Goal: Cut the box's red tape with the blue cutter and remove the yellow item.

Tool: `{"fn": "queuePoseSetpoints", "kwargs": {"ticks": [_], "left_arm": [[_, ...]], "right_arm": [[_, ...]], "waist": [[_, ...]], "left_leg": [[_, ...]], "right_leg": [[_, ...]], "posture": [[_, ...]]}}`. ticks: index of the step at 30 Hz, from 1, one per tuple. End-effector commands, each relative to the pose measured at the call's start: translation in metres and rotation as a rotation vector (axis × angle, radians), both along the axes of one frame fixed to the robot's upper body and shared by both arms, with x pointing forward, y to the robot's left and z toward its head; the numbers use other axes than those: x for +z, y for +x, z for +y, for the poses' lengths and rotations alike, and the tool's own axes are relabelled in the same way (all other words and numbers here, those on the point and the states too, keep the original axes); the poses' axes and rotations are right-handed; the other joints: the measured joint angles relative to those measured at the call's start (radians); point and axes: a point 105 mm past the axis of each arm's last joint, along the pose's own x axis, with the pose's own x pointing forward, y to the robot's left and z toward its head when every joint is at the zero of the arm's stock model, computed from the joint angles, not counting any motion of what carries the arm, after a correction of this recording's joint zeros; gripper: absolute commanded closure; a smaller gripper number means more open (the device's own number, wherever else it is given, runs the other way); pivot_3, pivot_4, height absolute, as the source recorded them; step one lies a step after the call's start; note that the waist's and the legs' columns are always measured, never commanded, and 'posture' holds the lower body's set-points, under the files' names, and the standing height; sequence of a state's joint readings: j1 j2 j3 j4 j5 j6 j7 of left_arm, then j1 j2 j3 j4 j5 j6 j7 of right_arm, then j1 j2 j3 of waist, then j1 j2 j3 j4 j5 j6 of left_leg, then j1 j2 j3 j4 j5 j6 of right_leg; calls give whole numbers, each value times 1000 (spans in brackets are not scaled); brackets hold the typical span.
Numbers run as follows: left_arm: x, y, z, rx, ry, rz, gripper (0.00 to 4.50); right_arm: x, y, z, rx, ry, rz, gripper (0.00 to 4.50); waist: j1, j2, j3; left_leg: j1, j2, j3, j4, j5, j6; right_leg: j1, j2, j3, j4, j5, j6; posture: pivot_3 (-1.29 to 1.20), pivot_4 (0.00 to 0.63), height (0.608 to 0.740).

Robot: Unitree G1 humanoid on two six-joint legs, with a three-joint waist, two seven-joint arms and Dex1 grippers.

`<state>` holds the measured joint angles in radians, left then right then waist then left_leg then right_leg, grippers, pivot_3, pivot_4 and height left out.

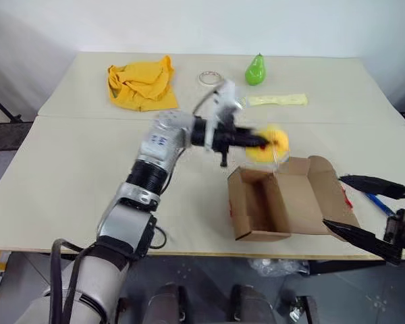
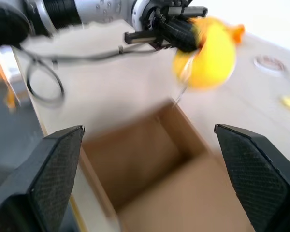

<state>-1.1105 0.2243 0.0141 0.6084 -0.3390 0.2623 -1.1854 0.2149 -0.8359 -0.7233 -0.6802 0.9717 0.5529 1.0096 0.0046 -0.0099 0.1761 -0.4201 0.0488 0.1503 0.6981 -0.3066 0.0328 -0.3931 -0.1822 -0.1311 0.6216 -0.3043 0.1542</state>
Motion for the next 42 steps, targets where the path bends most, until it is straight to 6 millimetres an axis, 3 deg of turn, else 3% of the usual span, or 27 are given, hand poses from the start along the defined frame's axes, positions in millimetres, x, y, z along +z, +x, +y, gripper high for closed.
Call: {"fn": "queuePoseSetpoints", "kwargs": {"ticks": [1,2,4,7,10,12,20,26,31,38,42], "left_arm": [[2,22,74,300,-129,19,4474],[-12,24,113,455,-120,18,4474],[-34,16,164,640,-80,17,4474],[-62,-13,210,817,-5,10,4474],[-86,-43,217,802,90,37,4474],[-96,-50,232,875,52,106,4474],[-96,-51,251,981,36,91,1827],[-80,-73,256,872,78,133,22],[-75,-97,279,897,207,69,22],[-91,-150,326,1037,366,120,22],[-97,-155,318,1059,342,99,22]], "right_arm": [[-6,8,30,106,75,-1,0],[-12,14,40,146,87,-4,0],[-22,24,52,194,89,-9,0],[-27,41,57,191,118,-45,0],[-30,47,58,213,124,-24,0],[-34,47,58,249,94,1,0],[-22,59,40,224,71,-31,0],[-16,58,23,193,50,-37,0],[-15,57,4,133,22,-37,0],[-17,50,-18,53,-55,-34,0],[-20,54,-34,-10,-94,-50,0]], "waist": [[-11,0,0],[-16,0,0],[-33,0,0],[-30,-3,2],[1,-4,2],[18,-4,2],[14,-4,1],[-8,-4,1],[-12,-4,2],[-11,-4,2],[-7,-4,2]], "left_leg": [[0,0,0,0,0,0],[1,0,0,0,0,-1],[1,0,0,-1,1,-1],[1,0,-1,-2,0,-1],[-2,-2,-4,0,0,0],[-1,-2,-4,1,-1,1],[0,-1,-2,0,-1,0],[0,0,-1,-2,-1,-1],[1,0,1,-2,-1,-2],[1,1,3,-5,-2,-2],[3,1,4,-6,-2,-2]], "right_leg": [[0,0,0,0,0,0],[0,1,0,1,0,0],[0,1,1,1,0,0],[-1,1,0,2,0,0],[0,-1,0,3,0,1],[1,-2,0,2,0,1],[0,0,0,1,0,1],[-1,0,0,1,0,1],[-1,0,0,1,0,0],[-3,0,0,-1,0,0],[-2,-1,1,-2,-1,-1]], "posture": [[0,150,740],[0,150,740],[0,150,740],[0,150,740],[0,150,740],[0,150,740],[0,150,740],[0,150,740],[0,150,740],[0,150,740],[0,150,740]]}}
